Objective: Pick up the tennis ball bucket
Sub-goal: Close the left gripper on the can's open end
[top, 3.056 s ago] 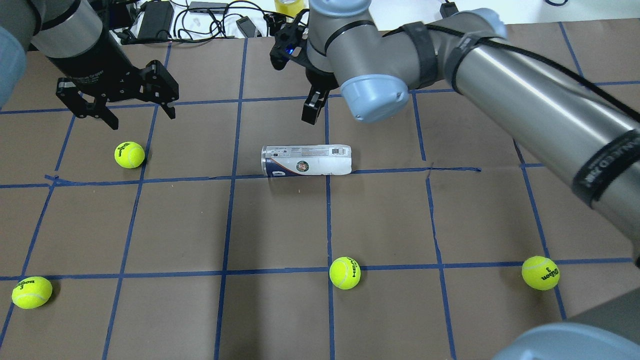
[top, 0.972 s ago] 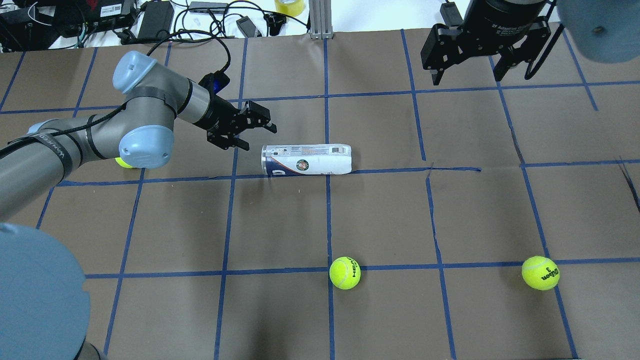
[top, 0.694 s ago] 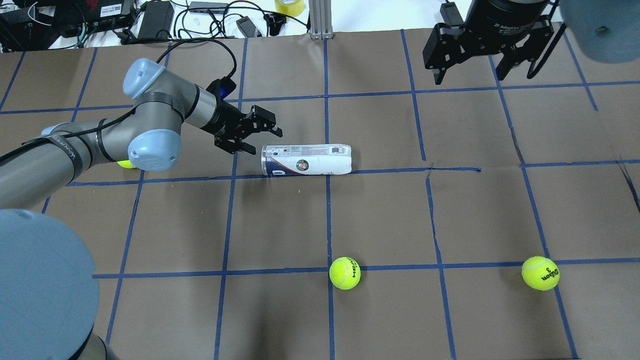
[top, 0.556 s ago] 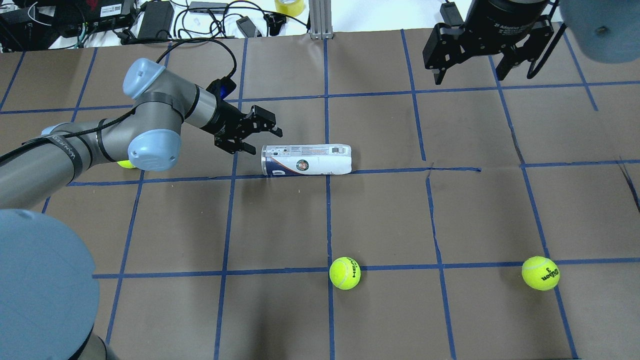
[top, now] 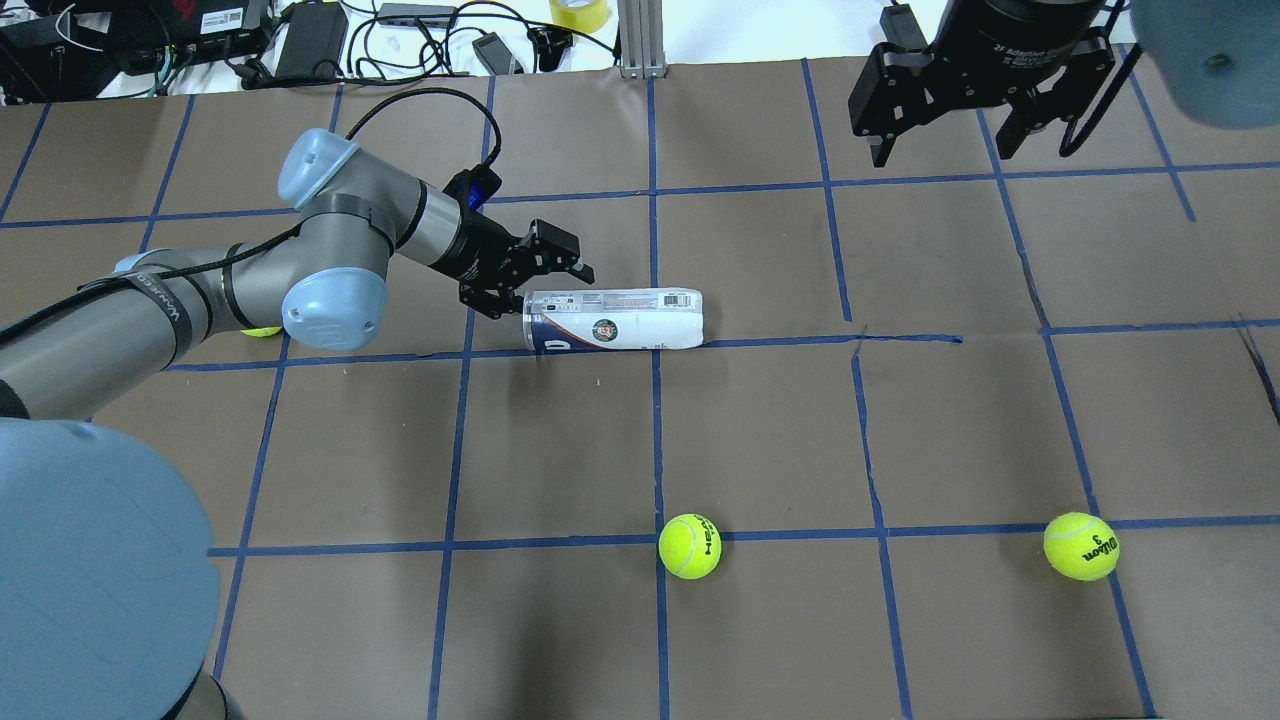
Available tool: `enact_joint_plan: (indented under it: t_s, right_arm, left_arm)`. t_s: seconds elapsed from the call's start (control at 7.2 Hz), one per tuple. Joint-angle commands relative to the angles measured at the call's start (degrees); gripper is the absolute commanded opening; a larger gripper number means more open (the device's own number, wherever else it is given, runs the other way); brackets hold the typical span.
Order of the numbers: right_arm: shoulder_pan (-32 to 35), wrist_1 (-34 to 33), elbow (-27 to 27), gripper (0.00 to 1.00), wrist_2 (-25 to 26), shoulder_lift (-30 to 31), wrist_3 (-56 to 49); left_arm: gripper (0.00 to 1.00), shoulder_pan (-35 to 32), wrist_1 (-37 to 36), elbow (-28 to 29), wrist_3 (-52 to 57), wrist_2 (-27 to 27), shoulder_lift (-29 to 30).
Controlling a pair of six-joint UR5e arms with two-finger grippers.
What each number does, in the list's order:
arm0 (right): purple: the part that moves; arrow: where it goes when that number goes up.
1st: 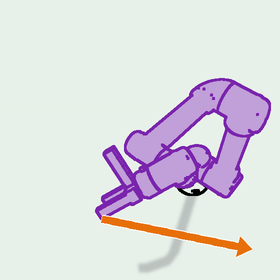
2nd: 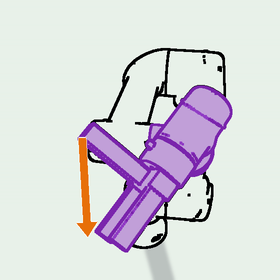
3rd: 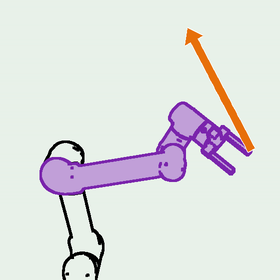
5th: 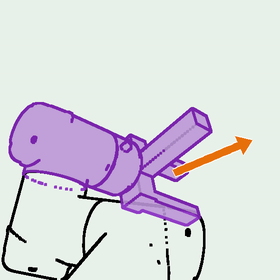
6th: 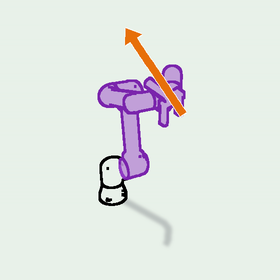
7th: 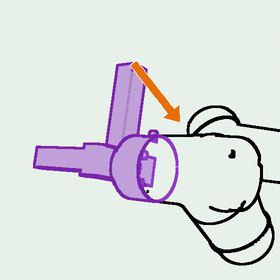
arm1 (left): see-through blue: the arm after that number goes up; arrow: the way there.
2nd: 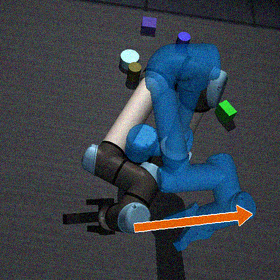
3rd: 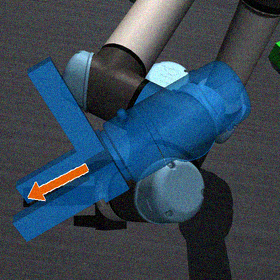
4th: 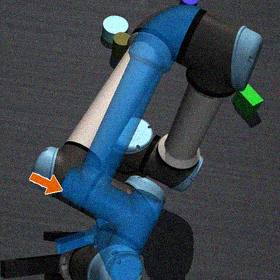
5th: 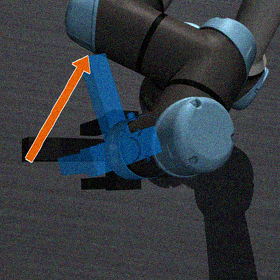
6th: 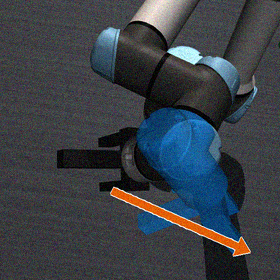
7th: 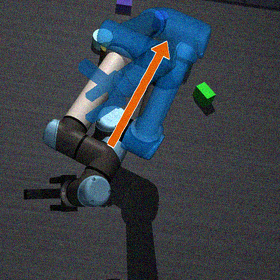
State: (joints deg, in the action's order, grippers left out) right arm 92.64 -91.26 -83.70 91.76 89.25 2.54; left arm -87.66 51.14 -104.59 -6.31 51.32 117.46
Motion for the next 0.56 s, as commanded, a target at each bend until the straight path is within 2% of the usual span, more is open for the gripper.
enact_joint_plan:
  t_s: [0.0, 0.14, 0.28, 0.42]
  right_arm:
    - [0.0, -0.23, -0.06, 1.0, -0.09, 0.05, 0.1]
    - [-0.09, -0.24, -0.06, 1.0, -0.09, 0.05, 0.1]
    - [-0.09, -0.32, -0.15, 1.0, -0.09, 0.05, 0.1]
    - [-0.09, -0.32, -0.24, 1.0, 0.0, 0.05, 0.1]
  left_arm:
    - [0.73, -1.11, 0.1, -0.34, -1.25, 0.62, 0.22]
    - [0.25, -1.11, 0.02, -0.17, -1.68, 1.15, 0.13]
    - [0.0, -1.11, 0.54, -0.17, -2.64, 0.89, 0.05]
    - [0.0, -1.02, 0.8, 0.0, -7.18, 0.54, 0.13]
